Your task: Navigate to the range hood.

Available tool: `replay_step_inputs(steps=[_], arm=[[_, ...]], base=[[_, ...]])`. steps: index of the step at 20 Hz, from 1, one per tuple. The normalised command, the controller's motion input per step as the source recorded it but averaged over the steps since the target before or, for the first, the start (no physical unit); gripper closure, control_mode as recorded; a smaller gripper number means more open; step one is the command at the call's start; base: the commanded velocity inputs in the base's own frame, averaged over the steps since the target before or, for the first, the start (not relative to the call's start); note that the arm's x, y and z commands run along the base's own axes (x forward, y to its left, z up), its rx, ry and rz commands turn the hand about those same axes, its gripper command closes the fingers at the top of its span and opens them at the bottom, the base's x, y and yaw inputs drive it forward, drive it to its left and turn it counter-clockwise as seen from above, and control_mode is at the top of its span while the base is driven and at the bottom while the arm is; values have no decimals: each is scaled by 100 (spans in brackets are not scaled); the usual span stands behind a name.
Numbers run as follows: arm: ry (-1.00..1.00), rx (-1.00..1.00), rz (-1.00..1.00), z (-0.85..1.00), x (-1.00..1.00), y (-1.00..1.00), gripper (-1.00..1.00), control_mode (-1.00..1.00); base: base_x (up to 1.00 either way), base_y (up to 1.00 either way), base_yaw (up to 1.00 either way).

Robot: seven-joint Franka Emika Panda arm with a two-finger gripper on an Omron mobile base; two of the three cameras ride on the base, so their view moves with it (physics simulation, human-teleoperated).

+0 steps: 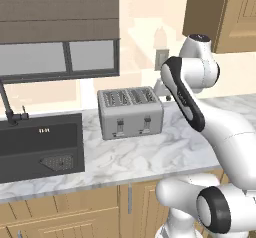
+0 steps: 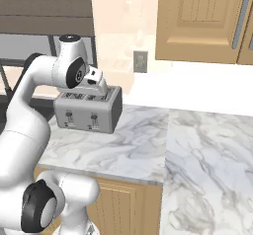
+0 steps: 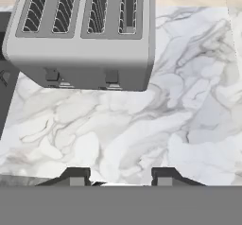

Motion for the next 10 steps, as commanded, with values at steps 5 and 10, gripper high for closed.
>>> replay_step_inputs(steps=[5,10], arm=[[0,0,0,-3,-41,0,-100,-100],[1,0,0,-29,-80,0,-100,-100]], base=[[0,0,0],[0,0,0]])
